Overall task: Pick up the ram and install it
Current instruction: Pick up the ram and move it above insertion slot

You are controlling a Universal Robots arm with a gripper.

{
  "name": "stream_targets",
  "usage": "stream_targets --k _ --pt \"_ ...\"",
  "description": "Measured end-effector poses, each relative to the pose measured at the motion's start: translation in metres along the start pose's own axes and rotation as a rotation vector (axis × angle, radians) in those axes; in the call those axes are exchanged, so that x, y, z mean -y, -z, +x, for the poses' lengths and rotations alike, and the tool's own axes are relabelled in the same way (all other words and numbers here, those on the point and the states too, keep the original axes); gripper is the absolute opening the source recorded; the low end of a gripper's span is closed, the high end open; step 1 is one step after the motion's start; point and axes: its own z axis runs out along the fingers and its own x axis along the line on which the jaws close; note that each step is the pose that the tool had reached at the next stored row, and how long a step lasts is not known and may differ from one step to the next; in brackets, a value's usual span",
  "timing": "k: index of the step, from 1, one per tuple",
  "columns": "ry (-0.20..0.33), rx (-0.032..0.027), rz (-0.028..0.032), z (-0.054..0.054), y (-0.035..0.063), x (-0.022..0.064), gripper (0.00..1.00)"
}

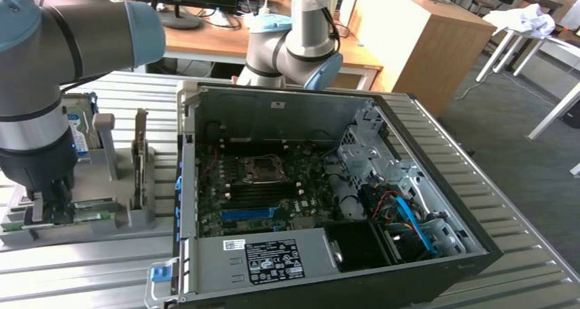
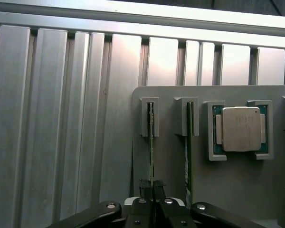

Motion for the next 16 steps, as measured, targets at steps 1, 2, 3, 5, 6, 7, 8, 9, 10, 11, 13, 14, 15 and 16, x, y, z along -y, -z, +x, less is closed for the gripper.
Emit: stream_targets --k 1,2,3,5,6,7,8,9,10,11,13,14,15,16 --pt "0.0 0.0 0.0001 0.0 0.0009 0.0 0.13" --pt "0.0 0.0 0.0 0.0 0.002 -0.0001 0.13" --pt "0.0 0.0 -0.0001 0.0 0.0028 -0.0001 0.13" --pt "0.0 0.0 0.0 0.0 0.0042 -0.0001 0.13" --pt "0.0 0.0 0.0 0.0 0.005 -0.0002 0.13" --pt "0.0 0.0 0.0 0.0 0.0057 -0.0002 0.13" --pt "0.0 0.0 0.0 0.0 0.0064 -0.0002 0.13" --pt "0.0 0.0 0.0 0.0 0.0072 -0.0002 0.13" --pt "0.0 0.0 0.0 0.0 0.0079 -0.0003 0.13" --pt "0.0 0.0 0.0001 0.0 0.0086 -0.0003 0.13" --pt "0.0 0.0 0.0 0.0 0.01 -0.0003 0.13" --pt "0.0 0.0 0.0 0.0 0.0107 -0.0003 0.13" --pt "0.0 0.0001 0.0001 0.0 0.0113 -0.0004 0.13" --pt "0.0 0.0 0.0001 0.0 0.012 -0.0004 0.13"
